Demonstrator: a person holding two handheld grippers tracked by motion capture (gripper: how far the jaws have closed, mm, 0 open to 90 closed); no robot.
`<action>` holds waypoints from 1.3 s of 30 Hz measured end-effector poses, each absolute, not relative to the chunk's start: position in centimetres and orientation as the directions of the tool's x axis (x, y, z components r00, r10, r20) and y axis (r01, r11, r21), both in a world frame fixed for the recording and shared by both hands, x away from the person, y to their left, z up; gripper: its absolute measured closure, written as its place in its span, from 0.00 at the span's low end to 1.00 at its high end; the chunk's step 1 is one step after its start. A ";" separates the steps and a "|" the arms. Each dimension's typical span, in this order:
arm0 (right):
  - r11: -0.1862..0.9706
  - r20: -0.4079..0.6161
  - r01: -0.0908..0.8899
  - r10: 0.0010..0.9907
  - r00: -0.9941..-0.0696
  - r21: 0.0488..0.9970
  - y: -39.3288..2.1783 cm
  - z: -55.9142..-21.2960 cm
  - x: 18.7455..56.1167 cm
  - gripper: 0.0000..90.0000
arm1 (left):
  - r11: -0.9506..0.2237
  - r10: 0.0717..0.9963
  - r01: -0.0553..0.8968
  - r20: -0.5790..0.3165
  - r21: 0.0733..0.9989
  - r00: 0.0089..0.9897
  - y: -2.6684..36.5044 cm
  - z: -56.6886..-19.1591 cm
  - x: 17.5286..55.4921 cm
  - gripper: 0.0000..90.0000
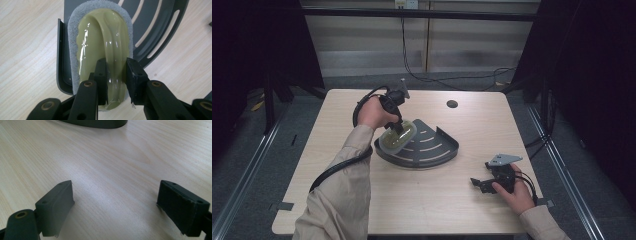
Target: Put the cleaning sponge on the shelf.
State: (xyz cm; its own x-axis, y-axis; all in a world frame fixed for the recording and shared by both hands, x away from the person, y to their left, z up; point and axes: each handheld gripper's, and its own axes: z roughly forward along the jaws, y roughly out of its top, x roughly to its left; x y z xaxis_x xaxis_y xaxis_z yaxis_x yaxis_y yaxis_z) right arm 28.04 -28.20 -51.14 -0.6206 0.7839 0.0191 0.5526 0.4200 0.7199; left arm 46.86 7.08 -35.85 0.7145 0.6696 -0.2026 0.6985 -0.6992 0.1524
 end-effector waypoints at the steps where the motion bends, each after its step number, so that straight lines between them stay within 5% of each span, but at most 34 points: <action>1: 0.420 0.019 0.552 0.783 -0.621 0.720 -28.2 -51.1 28.0 0.14 | -0.697 0.671 0.701 -0.205 0.151 0.712 7.1 -36.0 46.9 0.80; 39: 0.419 0.021 0.553 0.784 -0.621 0.720 -28.2 -51.1 28.0 0.14 | -0.692 0.681 0.705 -0.183 0.154 0.709 6.2 -39.5 49.0 0.80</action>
